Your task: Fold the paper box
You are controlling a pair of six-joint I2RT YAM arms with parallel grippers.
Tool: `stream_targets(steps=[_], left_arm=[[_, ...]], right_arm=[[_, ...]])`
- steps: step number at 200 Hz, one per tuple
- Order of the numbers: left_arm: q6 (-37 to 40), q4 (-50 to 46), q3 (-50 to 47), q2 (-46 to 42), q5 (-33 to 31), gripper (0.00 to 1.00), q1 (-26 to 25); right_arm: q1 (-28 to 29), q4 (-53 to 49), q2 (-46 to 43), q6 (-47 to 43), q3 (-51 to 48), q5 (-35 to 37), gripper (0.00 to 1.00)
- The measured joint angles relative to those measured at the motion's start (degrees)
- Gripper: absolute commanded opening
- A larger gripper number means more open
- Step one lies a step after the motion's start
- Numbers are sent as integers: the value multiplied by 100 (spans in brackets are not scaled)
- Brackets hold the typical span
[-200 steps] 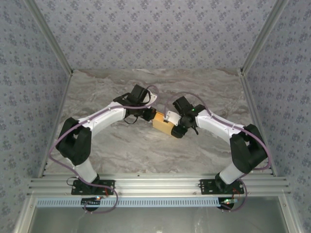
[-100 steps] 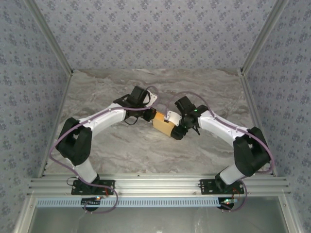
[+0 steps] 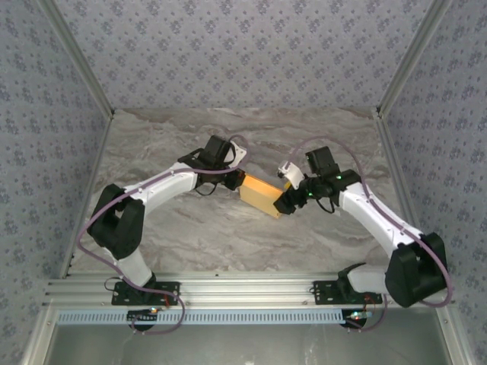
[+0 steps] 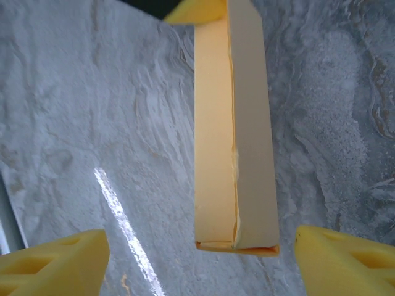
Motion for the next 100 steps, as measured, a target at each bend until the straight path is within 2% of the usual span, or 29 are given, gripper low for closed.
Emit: stream_targets(steps=[47, 77, 100], left_arm=[[-50, 271, -129, -22, -22, 3, -70], [-85, 437, -275, -96, -98, 3, -111], [-101, 544, -326, -107, -127, 3, -138]], right_arm=[[-686, 798, -835, 1093, -404, -369, 80], [-658, 1003, -839, 1698, -407, -190, 74], [-560, 966, -719, 1744, -391, 138, 73]])
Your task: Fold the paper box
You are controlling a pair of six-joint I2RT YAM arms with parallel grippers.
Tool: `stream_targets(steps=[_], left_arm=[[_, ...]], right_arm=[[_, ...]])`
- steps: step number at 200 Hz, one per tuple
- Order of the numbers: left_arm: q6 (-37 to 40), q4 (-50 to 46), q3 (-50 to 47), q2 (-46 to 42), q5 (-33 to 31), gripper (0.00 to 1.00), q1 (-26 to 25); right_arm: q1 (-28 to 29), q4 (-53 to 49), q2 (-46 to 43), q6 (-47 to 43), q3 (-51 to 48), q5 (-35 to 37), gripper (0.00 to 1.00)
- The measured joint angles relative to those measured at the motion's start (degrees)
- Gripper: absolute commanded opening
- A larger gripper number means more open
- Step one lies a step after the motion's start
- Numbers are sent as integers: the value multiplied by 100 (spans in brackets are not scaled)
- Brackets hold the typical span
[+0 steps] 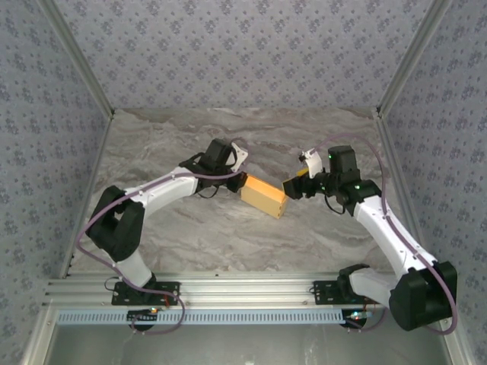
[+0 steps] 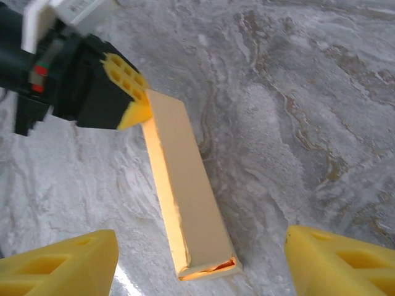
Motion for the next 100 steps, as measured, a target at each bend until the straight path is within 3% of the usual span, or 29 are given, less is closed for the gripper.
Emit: stream_targets(steps=[49, 100], left_arm=[[0, 131, -120, -57, -48, 3, -28], [7, 212, -216, -120, -173, 2, -118]], right_arm=[[553, -557, 761, -363, 422, 612, 69], [566, -702, 1198, -286, 811, 782, 69]])
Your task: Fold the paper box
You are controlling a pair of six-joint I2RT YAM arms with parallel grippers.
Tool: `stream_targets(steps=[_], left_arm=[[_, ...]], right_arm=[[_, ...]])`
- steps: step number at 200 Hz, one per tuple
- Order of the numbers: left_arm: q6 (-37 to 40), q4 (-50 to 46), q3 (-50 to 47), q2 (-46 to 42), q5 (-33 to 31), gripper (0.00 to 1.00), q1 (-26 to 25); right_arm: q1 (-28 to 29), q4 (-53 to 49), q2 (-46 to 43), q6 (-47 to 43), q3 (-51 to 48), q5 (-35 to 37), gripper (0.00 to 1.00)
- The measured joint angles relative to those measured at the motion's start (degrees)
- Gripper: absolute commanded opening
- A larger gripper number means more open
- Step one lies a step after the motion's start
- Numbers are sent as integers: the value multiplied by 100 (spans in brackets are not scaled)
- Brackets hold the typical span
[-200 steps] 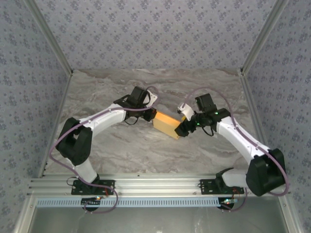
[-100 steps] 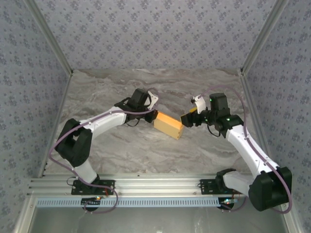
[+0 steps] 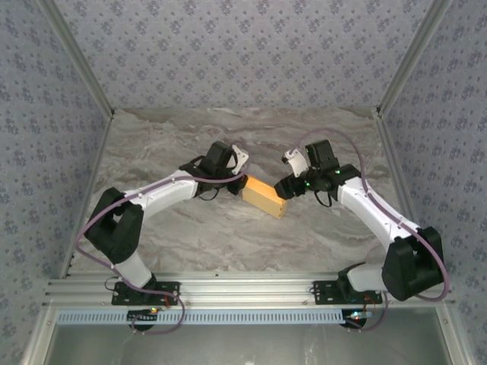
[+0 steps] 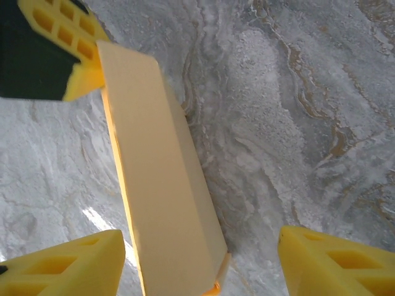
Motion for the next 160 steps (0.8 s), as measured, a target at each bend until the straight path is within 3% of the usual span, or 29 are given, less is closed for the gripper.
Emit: stream_targets(steps=[31, 71, 115, 160], left_arm=[[-2, 129, -74, -26, -66, 2, -59], [11, 435, -251, -74, -61, 2, -79], [107, 863, -527, -164, -63, 2, -116], [240, 1235, -710, -175, -83, 3, -144]], right_arm=[[-345, 122, 131, 728, 63, -728, 70], [-487, 166, 717, 1165, 278, -1093, 67], [-181, 98, 1335, 1165, 367, -1003, 66], [0, 83, 1427, 964, 476, -540, 64]])
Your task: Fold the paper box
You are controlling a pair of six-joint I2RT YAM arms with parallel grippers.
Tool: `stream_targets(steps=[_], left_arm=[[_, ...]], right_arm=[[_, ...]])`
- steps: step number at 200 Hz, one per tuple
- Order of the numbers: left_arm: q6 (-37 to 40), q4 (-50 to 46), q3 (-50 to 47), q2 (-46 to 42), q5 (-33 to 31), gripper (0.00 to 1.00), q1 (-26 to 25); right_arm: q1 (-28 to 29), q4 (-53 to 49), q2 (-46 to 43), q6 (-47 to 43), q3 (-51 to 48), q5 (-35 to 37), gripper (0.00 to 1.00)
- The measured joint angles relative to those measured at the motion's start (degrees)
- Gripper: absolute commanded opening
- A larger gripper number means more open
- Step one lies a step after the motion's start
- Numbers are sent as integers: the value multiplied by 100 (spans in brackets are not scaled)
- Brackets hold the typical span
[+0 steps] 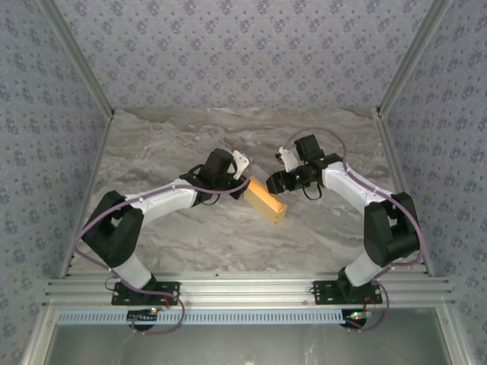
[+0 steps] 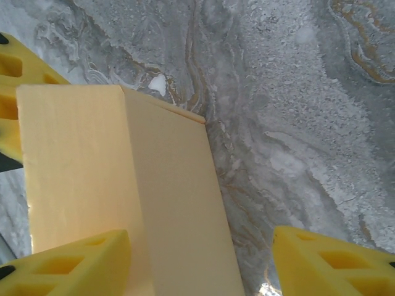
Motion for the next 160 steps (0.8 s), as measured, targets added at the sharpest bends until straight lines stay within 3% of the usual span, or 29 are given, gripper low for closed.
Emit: stream_targets(steps=[75, 160], left_arm=[[20, 802, -433, -61, 24, 2, -2], [127, 1488, -636, 68, 245, 2, -44]], right_arm=[[238, -243, -44, -188, 170, 560, 69], [323, -1198, -195, -35, 925, 566, 70]])
